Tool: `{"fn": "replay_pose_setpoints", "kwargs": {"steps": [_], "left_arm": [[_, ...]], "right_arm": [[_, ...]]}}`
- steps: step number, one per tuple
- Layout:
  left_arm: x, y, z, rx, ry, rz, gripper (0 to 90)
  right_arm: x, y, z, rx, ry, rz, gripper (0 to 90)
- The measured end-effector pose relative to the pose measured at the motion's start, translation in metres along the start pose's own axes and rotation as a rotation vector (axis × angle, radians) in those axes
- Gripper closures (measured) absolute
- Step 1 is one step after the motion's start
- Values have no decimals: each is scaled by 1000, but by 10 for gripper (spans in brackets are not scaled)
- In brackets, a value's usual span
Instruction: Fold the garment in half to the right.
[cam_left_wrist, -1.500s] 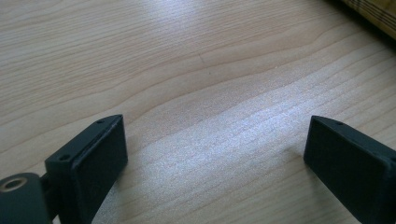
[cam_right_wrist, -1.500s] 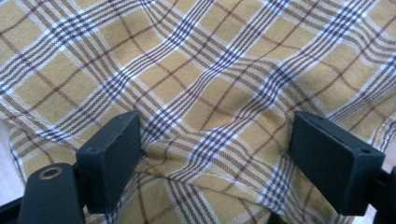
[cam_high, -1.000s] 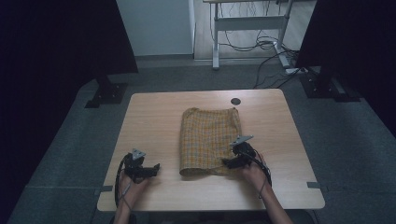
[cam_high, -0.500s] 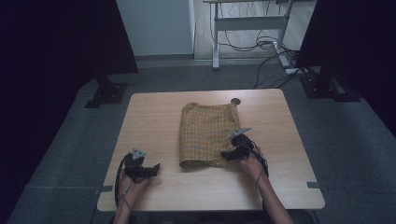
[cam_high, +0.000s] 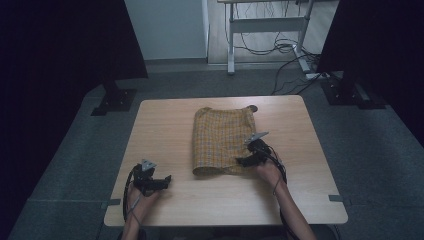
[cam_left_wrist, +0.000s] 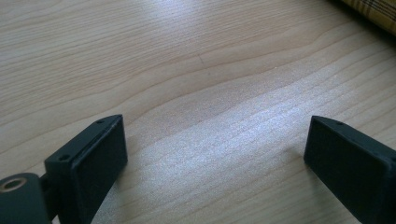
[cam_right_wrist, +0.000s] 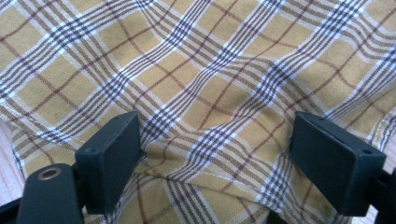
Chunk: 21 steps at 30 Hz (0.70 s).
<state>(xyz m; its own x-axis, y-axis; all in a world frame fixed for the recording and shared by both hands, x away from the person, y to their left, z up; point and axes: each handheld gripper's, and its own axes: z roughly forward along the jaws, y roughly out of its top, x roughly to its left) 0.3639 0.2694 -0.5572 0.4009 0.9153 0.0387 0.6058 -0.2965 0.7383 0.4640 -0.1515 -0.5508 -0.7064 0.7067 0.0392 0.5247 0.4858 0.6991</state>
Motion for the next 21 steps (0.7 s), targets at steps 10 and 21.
{"fn": "replay_pose_setpoints", "kwargs": {"steps": [10, 21], "left_arm": [[0, 0, 0, 0, 0, 0, 59], [0, 0, 0, 0, 2, -1, 60]], "right_arm": [[2, -3, -6, -29, -1, 6, 119], [8, -6, -25, -53, 6, -4, 104]]}}
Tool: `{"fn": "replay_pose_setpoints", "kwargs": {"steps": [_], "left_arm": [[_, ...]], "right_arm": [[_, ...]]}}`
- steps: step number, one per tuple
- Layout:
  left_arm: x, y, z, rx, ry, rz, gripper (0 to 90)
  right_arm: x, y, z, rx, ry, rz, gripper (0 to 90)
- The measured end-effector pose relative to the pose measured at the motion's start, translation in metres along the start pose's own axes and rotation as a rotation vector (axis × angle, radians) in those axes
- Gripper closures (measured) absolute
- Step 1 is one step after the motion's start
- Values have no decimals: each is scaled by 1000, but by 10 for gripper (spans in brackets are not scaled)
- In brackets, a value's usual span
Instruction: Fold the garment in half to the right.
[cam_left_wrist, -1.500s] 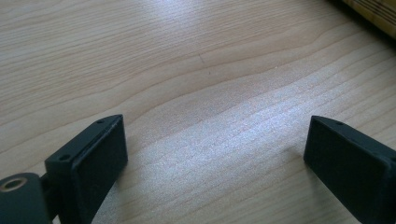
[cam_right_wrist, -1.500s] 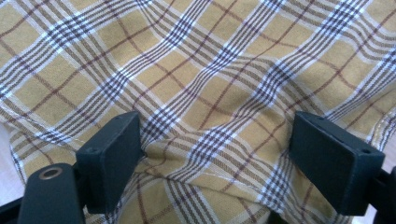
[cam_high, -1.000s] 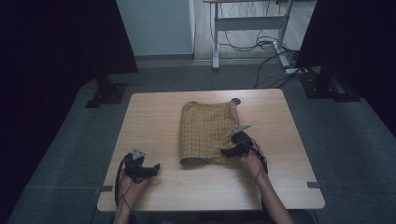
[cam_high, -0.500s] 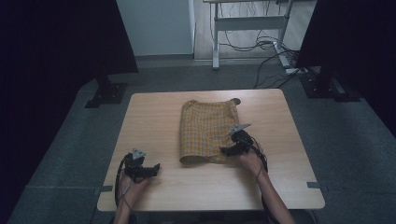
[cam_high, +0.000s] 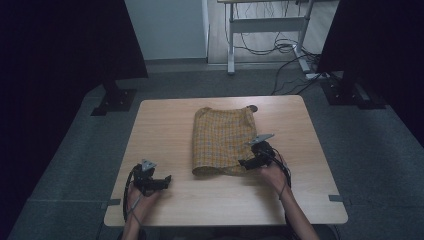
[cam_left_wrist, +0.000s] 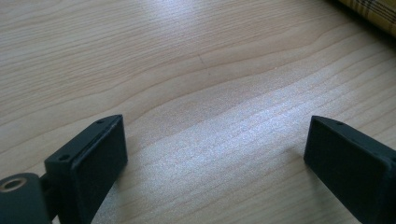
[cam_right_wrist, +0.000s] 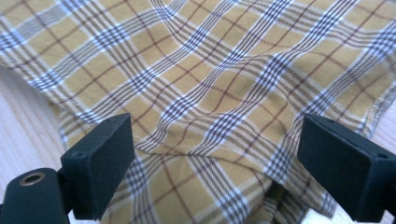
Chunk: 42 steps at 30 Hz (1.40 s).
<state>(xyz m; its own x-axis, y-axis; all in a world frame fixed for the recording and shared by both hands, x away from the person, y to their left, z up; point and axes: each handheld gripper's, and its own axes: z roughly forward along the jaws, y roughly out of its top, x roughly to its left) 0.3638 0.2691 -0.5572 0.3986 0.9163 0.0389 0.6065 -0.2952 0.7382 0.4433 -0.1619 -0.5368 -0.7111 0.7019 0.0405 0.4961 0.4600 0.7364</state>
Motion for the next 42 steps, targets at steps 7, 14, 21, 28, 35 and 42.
{"fn": "replay_pose_setpoints", "kwargs": {"steps": [7, 14, 21, 28, 35, 42], "left_arm": [[0, 0, 0, 0, 1, -1, 60], [-1, 0, 0, 0, 3, -3, 60], [-1, 0, 0, 0, 5, -4, 60], [-1, 0, 0, 0, 5, -5, 61], [-1, 0, 0, 0, 5, -5, 61], [-2, 0, 0, 0, 6, -5, 60]], "right_arm": [[4, -6, -16, -20, -5, -12, 104], [5, -16, -31, -38, -15, -10, 103], [4, -27, -43, -58, -25, -4, 103], [3, -39, -52, -62, -37, 3, 102], [-1, -49, -64, -71, -52, 22, 100], [-3, -58, -74, -78, -67, 31, 100]]}}
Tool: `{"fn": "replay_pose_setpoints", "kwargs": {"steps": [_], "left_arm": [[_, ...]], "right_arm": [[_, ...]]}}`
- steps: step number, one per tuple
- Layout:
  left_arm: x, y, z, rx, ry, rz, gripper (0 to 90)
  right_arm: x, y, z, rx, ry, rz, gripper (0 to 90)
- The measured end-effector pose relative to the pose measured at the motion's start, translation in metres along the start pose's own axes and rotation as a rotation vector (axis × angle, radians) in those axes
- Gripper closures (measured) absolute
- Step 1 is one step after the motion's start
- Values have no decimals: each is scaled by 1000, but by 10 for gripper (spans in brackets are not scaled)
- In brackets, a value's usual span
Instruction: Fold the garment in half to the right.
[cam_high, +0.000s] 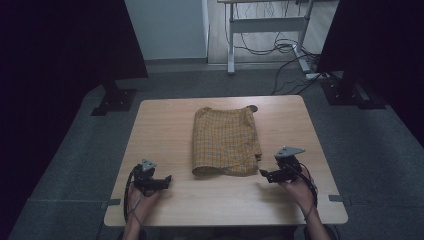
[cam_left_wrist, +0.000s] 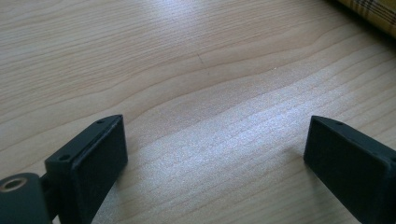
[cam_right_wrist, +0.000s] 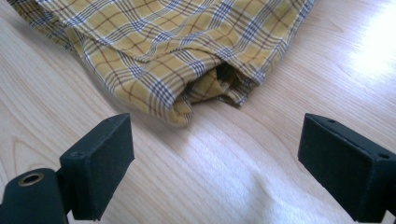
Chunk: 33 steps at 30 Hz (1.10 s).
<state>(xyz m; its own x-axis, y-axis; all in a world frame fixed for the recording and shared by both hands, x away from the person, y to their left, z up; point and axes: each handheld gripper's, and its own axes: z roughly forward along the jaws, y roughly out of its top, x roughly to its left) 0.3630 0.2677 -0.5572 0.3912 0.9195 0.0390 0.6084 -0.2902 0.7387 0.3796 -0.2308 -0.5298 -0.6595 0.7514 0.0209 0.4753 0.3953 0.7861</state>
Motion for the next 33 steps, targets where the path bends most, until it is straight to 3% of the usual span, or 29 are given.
{"fn": "replay_pose_setpoints", "kwargs": {"steps": [19, 33], "left_arm": [[-1, 0, 0, 1, 2, 0, 61], [-1, 0, 0, 0, 3, -1, 61]], "right_arm": [[-5, -26, -31, -22, -42, 27, 100], [-13, -56, -49, -21, -79, 72, 100]]}}
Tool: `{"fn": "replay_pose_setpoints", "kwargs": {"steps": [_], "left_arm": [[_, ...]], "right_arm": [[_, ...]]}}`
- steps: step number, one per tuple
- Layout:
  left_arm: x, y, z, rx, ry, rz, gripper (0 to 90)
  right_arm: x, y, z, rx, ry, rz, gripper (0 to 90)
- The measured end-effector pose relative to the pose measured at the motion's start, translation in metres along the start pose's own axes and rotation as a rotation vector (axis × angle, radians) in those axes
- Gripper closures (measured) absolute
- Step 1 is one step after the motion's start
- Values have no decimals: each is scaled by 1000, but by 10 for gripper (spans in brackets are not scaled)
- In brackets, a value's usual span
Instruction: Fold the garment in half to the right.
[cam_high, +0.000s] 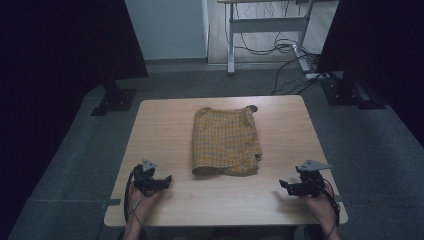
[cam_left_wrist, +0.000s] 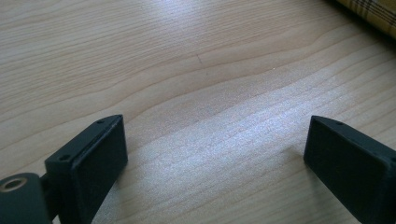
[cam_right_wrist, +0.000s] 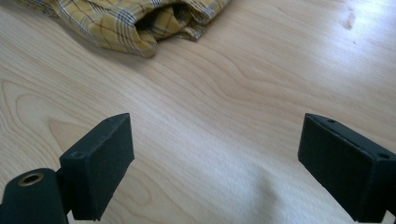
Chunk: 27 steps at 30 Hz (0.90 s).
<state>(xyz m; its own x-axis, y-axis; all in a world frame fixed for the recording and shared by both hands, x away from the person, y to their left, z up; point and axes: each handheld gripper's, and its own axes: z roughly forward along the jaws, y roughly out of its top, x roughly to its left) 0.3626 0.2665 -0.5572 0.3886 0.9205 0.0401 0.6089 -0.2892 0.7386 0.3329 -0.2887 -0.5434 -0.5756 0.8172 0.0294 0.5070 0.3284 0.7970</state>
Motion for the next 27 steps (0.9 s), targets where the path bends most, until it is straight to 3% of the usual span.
{"fn": "replay_pose_setpoints", "kwargs": {"steps": [9, 18, 27], "left_arm": [[-1, 0, 0, 1, 1, -1, 61], [-1, 0, 0, 1, 0, 0, 61], [-1, 0, 0, 0, -4, 3, 60]], "right_arm": [[-2, -18, -4, 22, -12, 15, 99], [-2, -33, 0, 88, -44, 3, 86], [-1, -36, 2, 68, -57, 17, 67]]}}
